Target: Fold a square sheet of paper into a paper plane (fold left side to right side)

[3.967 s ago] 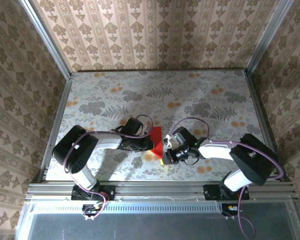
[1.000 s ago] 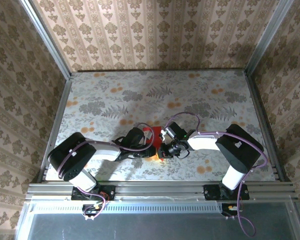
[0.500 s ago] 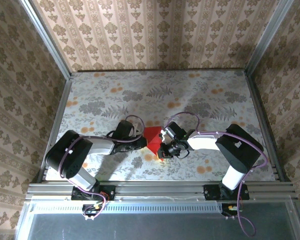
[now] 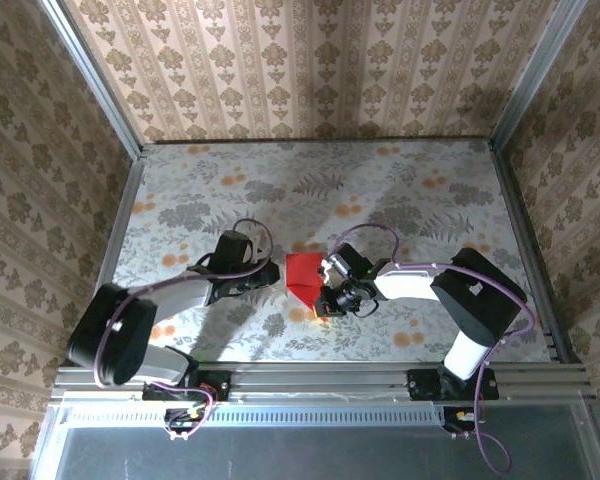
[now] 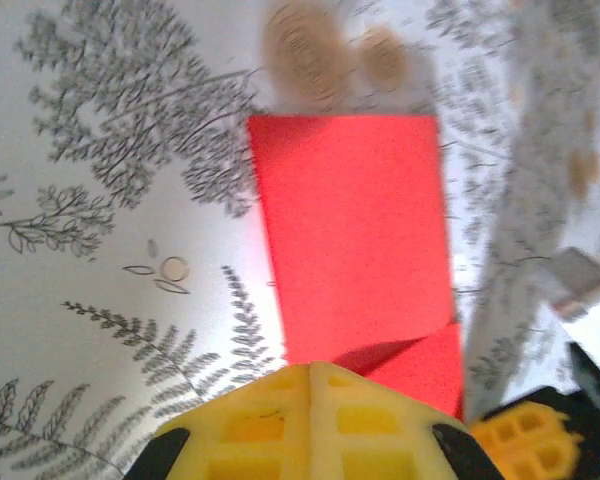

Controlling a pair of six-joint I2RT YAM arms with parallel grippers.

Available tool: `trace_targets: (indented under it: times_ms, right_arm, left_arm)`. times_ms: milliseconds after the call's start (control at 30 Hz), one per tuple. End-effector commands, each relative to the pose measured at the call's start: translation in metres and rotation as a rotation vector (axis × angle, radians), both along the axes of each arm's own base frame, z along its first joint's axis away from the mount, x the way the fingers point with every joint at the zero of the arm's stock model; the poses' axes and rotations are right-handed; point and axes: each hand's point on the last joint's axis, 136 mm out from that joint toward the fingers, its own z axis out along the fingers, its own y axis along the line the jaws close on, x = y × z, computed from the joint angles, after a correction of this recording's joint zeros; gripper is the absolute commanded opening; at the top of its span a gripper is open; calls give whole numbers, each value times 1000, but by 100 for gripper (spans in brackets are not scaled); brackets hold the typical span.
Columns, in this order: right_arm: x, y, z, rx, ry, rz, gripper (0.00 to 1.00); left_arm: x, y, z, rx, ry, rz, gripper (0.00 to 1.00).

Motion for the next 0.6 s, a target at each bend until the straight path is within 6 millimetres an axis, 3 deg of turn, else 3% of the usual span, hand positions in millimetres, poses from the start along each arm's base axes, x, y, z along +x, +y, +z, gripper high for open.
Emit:
trace_targets:
  times_ms: [0, 233, 333, 567]
  right_arm:
    - [-26, -58, -59, -306, 82, -35, 0]
    - [-25, -59, -58, -312, 79, -39, 0]
    - [-26, -60, -59, -315, 82, -41, 0]
    - [-26, -61, -59, -313, 81, -45, 0]
  left_arm:
    - [-10, 1, 19, 0, -52, -51, 0]
    - [-41, -29, 30, -58, -79, -184, 0]
    - [-50, -46, 25, -50, -72, -233, 0]
    - [-45, -63, -2, -9, -45, -259, 0]
